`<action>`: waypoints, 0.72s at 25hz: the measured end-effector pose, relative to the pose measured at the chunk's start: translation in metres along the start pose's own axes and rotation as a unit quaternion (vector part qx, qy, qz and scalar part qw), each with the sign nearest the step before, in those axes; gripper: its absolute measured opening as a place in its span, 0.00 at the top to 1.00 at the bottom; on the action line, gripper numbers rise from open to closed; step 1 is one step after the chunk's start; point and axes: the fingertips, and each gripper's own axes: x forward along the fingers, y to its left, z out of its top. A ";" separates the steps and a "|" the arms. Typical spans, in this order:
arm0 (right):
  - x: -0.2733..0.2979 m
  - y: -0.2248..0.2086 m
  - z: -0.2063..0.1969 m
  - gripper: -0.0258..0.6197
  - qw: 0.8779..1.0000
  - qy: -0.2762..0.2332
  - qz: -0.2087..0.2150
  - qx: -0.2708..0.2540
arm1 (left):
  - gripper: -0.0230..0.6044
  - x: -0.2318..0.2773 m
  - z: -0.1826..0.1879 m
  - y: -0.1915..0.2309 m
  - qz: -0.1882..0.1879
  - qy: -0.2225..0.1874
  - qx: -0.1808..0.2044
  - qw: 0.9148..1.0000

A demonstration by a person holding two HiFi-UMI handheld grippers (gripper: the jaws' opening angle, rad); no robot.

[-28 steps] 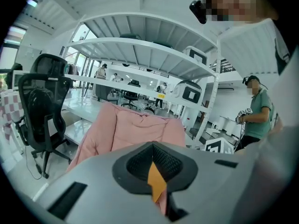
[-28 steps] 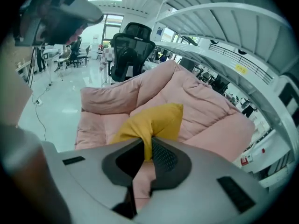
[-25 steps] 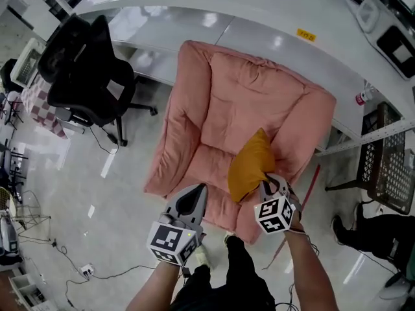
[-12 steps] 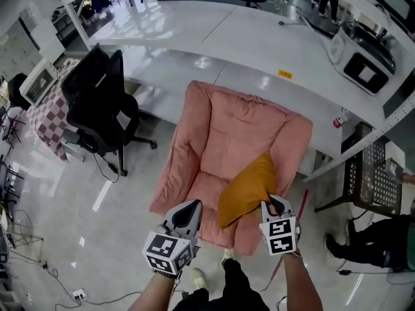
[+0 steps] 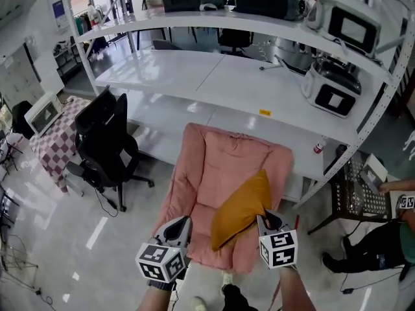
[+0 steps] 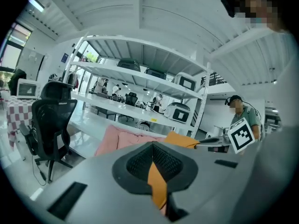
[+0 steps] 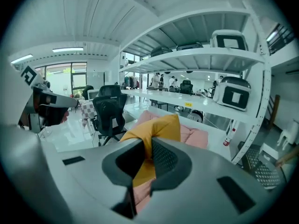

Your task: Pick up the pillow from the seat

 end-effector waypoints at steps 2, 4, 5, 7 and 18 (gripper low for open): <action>-0.011 0.001 0.009 0.92 1.000 -0.007 -0.005 0.002 | 0.96 -0.007 0.007 -0.002 -0.001 -0.003 0.003 1.000; -0.022 -0.003 0.018 0.92 1.000 -0.017 -0.009 0.004 | 0.95 -0.009 0.015 -0.007 0.000 -0.008 0.003 1.000; -0.028 -0.007 0.024 0.92 1.000 -0.024 -0.012 0.005 | 0.95 -0.010 0.021 -0.011 0.000 -0.012 0.004 1.000; -0.045 -0.008 0.037 0.92 0.999 -0.038 -0.019 0.005 | 0.95 -0.018 0.033 -0.019 -0.005 -0.020 0.005 1.000; -0.119 0.021 0.088 0.92 0.995 -0.091 -0.041 0.002 | 0.96 -0.082 0.078 -0.029 -0.020 -0.051 0.010 0.998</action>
